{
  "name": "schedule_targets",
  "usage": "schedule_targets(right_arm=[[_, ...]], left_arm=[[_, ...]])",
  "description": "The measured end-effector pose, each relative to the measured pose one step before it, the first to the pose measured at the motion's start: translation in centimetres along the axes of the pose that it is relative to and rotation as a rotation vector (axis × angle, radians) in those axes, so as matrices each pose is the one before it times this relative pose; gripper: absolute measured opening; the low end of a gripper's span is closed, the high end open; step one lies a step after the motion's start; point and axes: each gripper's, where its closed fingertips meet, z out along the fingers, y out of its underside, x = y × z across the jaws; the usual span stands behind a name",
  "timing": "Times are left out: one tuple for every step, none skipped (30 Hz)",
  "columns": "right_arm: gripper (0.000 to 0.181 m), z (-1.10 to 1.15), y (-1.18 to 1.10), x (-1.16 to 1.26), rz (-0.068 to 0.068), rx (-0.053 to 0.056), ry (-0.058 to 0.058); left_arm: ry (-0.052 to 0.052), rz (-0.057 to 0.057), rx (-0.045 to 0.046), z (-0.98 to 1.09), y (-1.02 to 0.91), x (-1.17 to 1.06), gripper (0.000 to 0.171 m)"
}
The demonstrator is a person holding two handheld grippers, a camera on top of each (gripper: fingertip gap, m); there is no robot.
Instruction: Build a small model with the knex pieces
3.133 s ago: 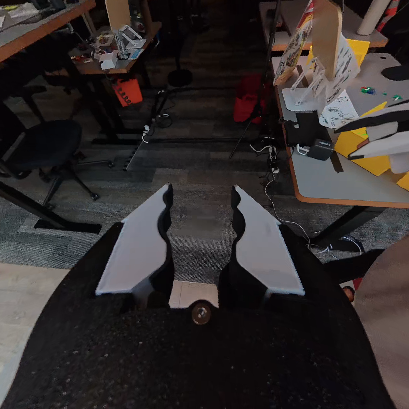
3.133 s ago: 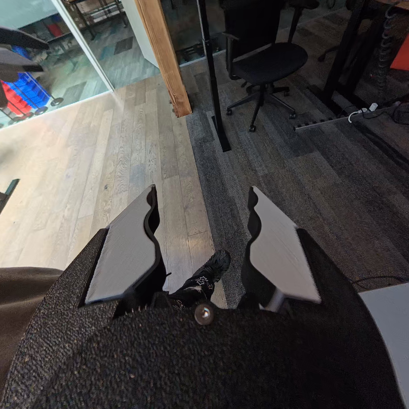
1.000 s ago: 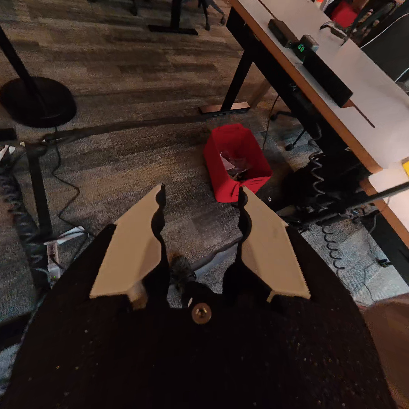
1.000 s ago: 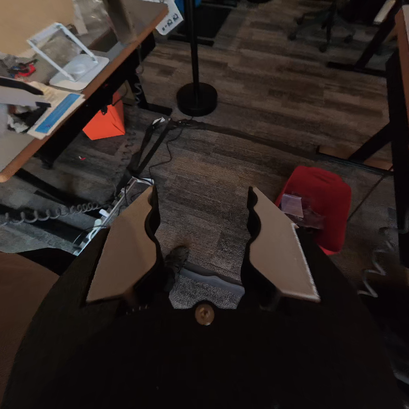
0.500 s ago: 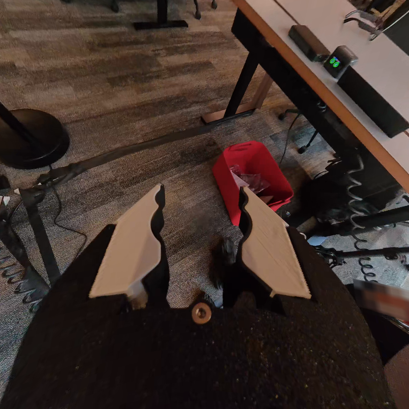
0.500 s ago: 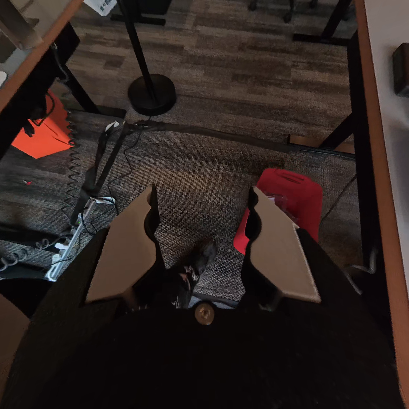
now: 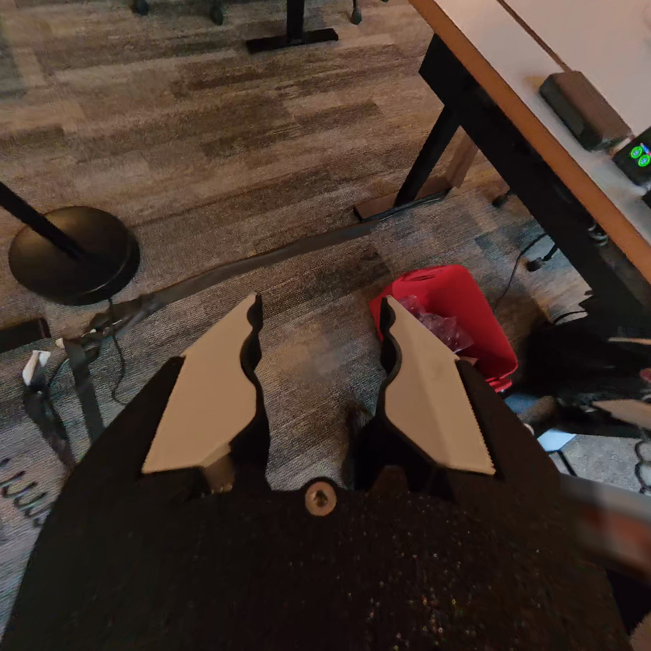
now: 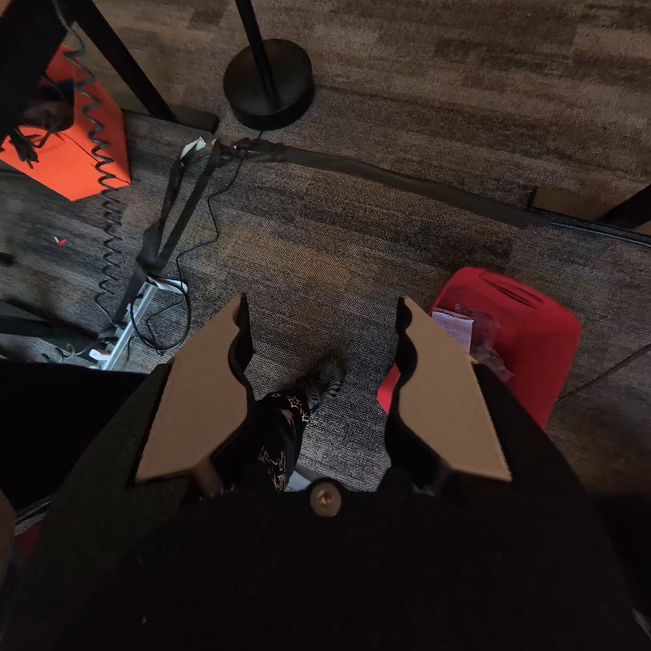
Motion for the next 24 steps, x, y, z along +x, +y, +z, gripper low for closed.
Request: schedule_targets(right_arm=[[0.082, 0.197, -0.223, 0.803, 0.0137, -0.0031, 0.0019], [0.082, 0.173, -0.264, 0.891, 0.0079, -0.0037, 0.0058], [0.081, 0.212, -0.298, 0.953, 0.0023, -0.0053, 0.0085], [0.082, 0.271, -0.385, 0.986, -0.0004, -0.0035, 0.01], [0.081, 0.33, -0.536, 0.975, -0.0009, 0.0, 0.0101], [0.081, 0.387, -0.676, 0.902, -0.0021, 0.0009, 0.0088], [0.081, 0.43, -0.814, 0.82, -0.0048, 0.0025, 0.0078], [0.082, 0.471, -0.968, 0.684, -0.0063, 0.0052, 0.005], [0.081, 0.521, -1.049, 0.545, -0.006, 0.0063, 0.001], [0.081, 0.572, -1.112, 0.428, -0.0067, 0.0067, -0.0021], [0.081, 0.611, -1.126, 0.352, -0.0102, 0.0059, -0.0037], [0.081, 0.636, -1.109, 0.302, -0.0132, 0.0045, -0.0039], [0.081, 0.674, -1.102, 0.316, -0.0137, 0.0039, -0.0028], [0.081, 0.721, -1.073, 0.329, -0.0126, 0.0024, -0.0025], [0.081, 0.782, -1.059, 0.367, -0.0128, 0.0005, -0.0015], [0.081, 0.828, -1.132, 0.412, -0.0156, 0.001, -0.0003], [0.082, 0.868, -1.249, 0.485, -0.0175, 0.0026, 0.0019], [0.082, 0.93, -1.351, 0.552, -0.017, 0.0037, 0.0034], [0.081, 0.979, -1.425, 0.635, -0.0152, 0.0037, 0.0053], [0.082, 1.06, -1.496, 0.722, -0.0151, 0.003, 0.0073], [0.082, 1.115, -1.504, 0.789, -0.0155, -0.0009, 0.0095], [0.082, 1.167, -1.52, 0.813, -0.0089, -0.0056, 0.0104], [0.082, 1.228, -1.645, 0.68, 0.0044, -0.0019, 0.0023], [0.082, 1.344, -1.724, 0.449, 0.0106, 0.0014, -0.0081]], left_arm=[[0.0122, -0.0212, 0.00325, 1.244, -0.73, 0.272, 0.065], [0.013, -0.0182, 0.00395, 1.106, -0.701, 0.309, 0.065], [0.0086, -0.0104, 0.00053, 0.949, -0.594, 0.274, 0.065], [0.0053, -0.0014, -0.00255, 0.796, -0.481, 0.212, 0.065], [0.0046, 0.0042, -0.00196, 0.63, -0.451, 0.148, 0.065], [0.0016, 0.006, 0.00019, 0.465, -0.47, 0.001, 0.065], [-0.003, 0.005, 0.00145, 0.355, -0.486, -0.197, 0.065], [-0.0061, -0.0002, 0.00305, 0.298, -0.48, -0.393, 0.065], [-0.0077, -0.0084, 0.00592, 0.268, -0.496, -0.567, 0.064], [-0.0088, -0.0152, 0.00794, 0.273, -0.496, -0.692, 0.064], [-0.0096, -0.0189, 0.00799, 0.306, -0.465, -0.785, 0.064], [-0.0095, -0.0197, 0.00811, 0.349, -0.468, -0.824, 0.064], [-0.009, -0.0164, 0.00819, 0.386, -0.466, -0.834, 0.064], [-0.0095, -0.0111, 0.00682, 0.46, -0.466, -0.845, 0.064], [-0.0098, -0.0075, 0.00503, 0.555, -0.431, -0.87, 0.064], [-0.0078, -0.0072, 0.00421, 0.655, -0.444, -0.879, 0.064], [-0.0048, -0.0087, 0.00464, 0.774, -0.503, -0.881, 0.064], [-0.0037, -0.0093, 0.0063, 0.878, -0.573, -0.908, 0.064], [-0.0032, -0.0081, 0.00816, 1.019, -0.642, -0.944, 0.064], [-0.0018, -0.0059, 0.00849, 1.168, -0.663, -0.982, 0.064], [-0.0021, -0.0048, 0.00462, 1.302, -0.624, -1.056, 0.064], [-0.0038, -0.0065, -0.00212, 1.401, -0.554, -1.139, 0.064], [-0.0059, -0.0088, -0.0043, 1.401, -0.595, -1.182, 0.065], [-0.0095, -0.0096, -0.00302, 1.303, -0.692, -1.217, 0.065]])
